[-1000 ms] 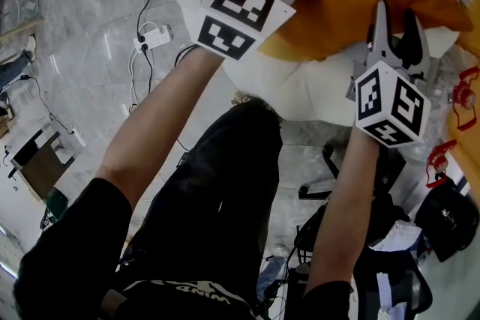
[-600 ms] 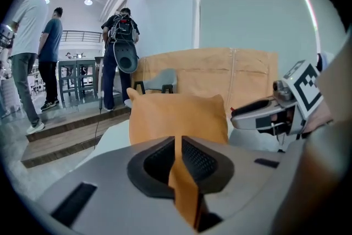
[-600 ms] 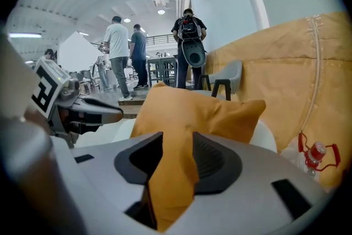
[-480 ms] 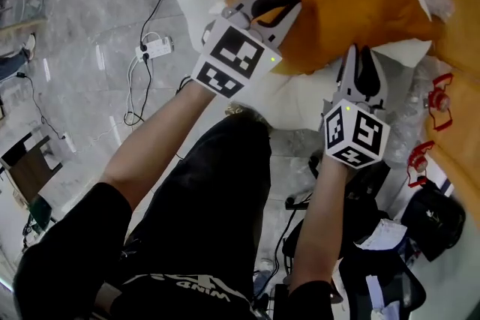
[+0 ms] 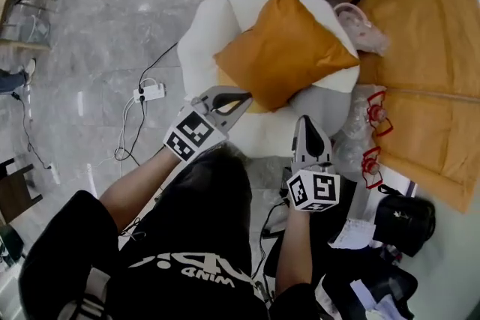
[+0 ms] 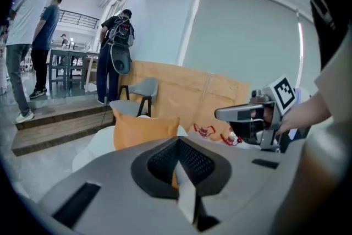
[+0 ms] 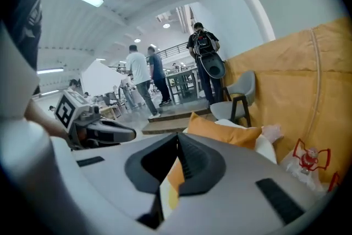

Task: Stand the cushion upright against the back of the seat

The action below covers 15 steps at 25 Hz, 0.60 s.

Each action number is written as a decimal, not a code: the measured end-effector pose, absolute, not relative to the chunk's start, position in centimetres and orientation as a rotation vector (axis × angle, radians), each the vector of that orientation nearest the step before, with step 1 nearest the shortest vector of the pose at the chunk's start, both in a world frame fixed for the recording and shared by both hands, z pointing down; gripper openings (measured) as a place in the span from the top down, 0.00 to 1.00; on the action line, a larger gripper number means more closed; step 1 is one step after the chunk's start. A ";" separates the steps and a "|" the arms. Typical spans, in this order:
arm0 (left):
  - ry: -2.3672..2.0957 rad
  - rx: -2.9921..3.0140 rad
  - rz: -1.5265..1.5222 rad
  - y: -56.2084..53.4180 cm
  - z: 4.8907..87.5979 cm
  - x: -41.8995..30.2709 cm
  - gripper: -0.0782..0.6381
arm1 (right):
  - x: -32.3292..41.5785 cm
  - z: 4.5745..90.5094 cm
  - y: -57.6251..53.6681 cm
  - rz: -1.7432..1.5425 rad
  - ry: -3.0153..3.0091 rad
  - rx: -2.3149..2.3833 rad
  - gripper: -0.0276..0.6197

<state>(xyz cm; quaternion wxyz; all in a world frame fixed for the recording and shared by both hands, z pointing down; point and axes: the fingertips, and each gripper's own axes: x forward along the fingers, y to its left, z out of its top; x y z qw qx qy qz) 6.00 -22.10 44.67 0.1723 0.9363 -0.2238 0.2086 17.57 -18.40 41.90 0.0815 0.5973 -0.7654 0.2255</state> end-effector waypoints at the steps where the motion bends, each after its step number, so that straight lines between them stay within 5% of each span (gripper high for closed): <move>1: -0.617 2.647 0.566 -21.2 42.7 5.9 0.88 | 17.0 40.2 -17.4 0.668 -2.319 1.759 0.92; 15: -0.537 2.822 0.329 -8.5 21.5 4.3 0.88 | 9.2 22.8 -4.5 0.530 -2.599 1.657 0.92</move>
